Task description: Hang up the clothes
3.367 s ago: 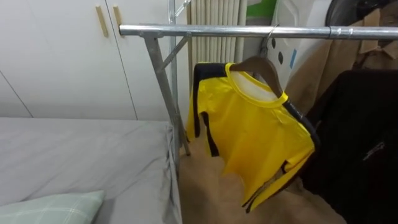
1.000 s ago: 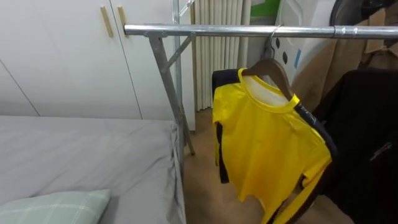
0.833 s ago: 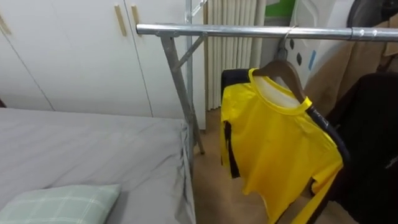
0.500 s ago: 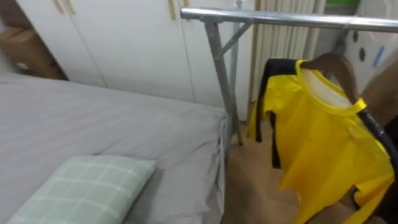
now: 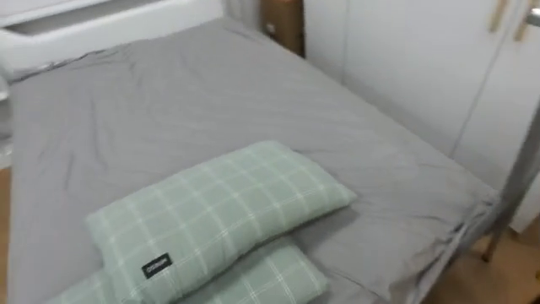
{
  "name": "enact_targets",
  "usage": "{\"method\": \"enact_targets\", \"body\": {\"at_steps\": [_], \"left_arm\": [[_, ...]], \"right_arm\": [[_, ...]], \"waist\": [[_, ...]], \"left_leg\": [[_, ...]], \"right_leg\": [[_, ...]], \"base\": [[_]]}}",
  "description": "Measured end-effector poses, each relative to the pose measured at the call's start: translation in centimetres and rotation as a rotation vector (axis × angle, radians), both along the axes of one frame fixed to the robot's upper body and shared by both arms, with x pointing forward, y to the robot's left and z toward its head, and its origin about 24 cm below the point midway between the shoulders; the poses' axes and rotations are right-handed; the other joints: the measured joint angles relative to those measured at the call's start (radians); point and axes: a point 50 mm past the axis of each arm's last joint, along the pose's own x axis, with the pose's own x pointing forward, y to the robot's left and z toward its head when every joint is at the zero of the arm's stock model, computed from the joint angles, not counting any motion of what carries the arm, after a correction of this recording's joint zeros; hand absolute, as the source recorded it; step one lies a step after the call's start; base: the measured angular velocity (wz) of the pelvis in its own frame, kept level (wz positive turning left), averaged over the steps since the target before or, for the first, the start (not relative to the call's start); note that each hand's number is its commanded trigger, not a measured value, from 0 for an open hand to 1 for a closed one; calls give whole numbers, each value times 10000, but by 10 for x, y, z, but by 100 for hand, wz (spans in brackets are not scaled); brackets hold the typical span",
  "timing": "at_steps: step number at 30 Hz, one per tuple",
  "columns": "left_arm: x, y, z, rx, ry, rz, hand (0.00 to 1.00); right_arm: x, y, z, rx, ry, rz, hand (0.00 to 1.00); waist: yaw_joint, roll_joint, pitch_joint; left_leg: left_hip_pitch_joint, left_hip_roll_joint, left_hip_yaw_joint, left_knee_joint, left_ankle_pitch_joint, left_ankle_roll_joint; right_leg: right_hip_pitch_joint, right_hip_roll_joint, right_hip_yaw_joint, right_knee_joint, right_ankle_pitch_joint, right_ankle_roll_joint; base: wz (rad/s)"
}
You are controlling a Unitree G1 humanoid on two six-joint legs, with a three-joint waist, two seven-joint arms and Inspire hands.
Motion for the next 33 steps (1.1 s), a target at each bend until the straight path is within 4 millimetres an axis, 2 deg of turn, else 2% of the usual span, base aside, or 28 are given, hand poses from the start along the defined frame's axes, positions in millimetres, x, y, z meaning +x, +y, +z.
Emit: {"method": "enact_targets", "body": {"at_steps": [1, 2, 3, 4, 7, 8, 9, 10, 12, 14, 15, 16, 18, 20, 23, 27, 33], "left_arm": [[-1, -1, 0, -21, 16, 8, 0], [-2, -4, -1, -117, 17, 97, 0], [-4, -5, -2, -209, 23, 219, 0], [-5, -5, -2, -223, 19, 278, 0], [-10, -3, -3, -216, 78, 486, 0], [-13, -3, -3, -195, 174, 564, 0], [-16, -2, -4, -183, 277, 635, 0], [-18, -1, -4, -168, 316, 663, 0], [-21, 1, -3, -58, 311, 695, 0], [-25, 2, -4, -54, 485, 746, 0], [-28, 3, -4, -31, 551, 774, 0], [-29, 3, -4, -18, 577, 791, 0], [-33, 7, -3, 79, 661, 884, 0], [-40, 9, -3, 128, 780, 1064, 0], [-47, 11, -3, 185, 900, 1269, 0], [-57, 10, -3, 276, 1180, 1346, 0], [-50, 0, -6, 135, 1126, 1180, 0]], "right_arm": [[-3, -1, -1, 0, 54, -61, 0], [-10, -2, -2, 42, 231, -230, 0], [-17, -2, -4, 89, 431, -387, 0], [-20, -2, -4, 115, 489, -467, 0], [-25, -1, -5, 46, 614, -573, 0], [-28, -1, -6, 46, 662, -601, 0], [-30, 0, -6, 36, 715, -652, 0], [-32, 0, -7, 48, 728, -739, 0], [-33, 0, -7, 50, 745, -965, 0], [-33, 0, -7, 12, 738, -1036, 0], [-33, 0, -7, 25, 729, -1101, 0], [-33, 1, -7, 10, 736, -1089, 0], [-33, 4, -8, -75, 766, -947, 0], [-34, 5, -9, -96, 791, -899, 0], [-37, 4, -10, -153, 861, -959, 0], [-38, 4, -10, -237, 931, -1001, 0], [-41, 4, -11, -242, 1059, -1029, 0]], "waist": [[35, 34, -18], [119, 73, -108], [150, 61, -186], [133, 45, -229], [105, 44, -223], [55, 40, -219], [-115, 46, -194], [-215, 42, -168], [-338, -75, -113], [-346, -98, -106], [-348, -127, -101], [-357, -125, -95], [-351, -204, -50], [-349, -243, -42], [-351, -237, -39], [-305, -245, -10], [-212, -307, 10]], "left_leg": [[6, 11, -87, -16, 8, 16], [13, 15, -226, -76, 48, 84], [58, -8, -299, -161, 118, 150], [82, -39, -300, -200, 158, 158], [266, -210, -641, -270, 194, 359], [312, -246, -879, -288, 200, 422], [324, -309, -1306, -289, 226, 479], [324, -388, -1546, -303, 262, 502], [318, -660, -2323, -344, 346, 679], [328, -808, -2825, -402, 402, 784], [335, -933, -3135, -466, 440, 849], [334, -975, -3273, -472, 454, 874], [310, -1219, -3798, -501, 481, 951], [265, -1321, -4030, -520, 485, 981], [256, -1458, -4291, -557, 488, 1008], [424, -1490, -4344, -602, 505, 995], [356, -1600, -4462, -678, 537, 948]], "right_leg": [[32, -46, -19, 76, 42, 124], [45, -160, 37, 278, 169, 391], [62, -270, 189, 428, 261, 543], [97, -326, 203, 441, 269, 548], [446, -401, 431, 405, 358, 693], [614, -402, 585, 408, 439, 824], [757, -343, 1205, 412, 529, 957], [840, -322, 1624, 406, 550, 992], [1125, -223, 2868, 168, 621, 1142], [1405, -55, 3520, -141, 780, 1404], [1544, -2, 3770, -271, 821, 1472], [1663, 21, 3826, -403, 853, 1522], [2096, 135, 4430, -1163, 919, 1639], [2310, 213, 4868, -1651, 999, 1778], [2562, 226, 5037, -2063, 1025, 1830], [2748, 229, 5096, -2124, 966, 1925], [2804, 251, 5294, -2319, 913, 2000]], "base": [[48], [52], [54], [56], [45], [73], [89], [111], [106], [88], [86], [75], [63], [37], [28], [5], [7]]}}
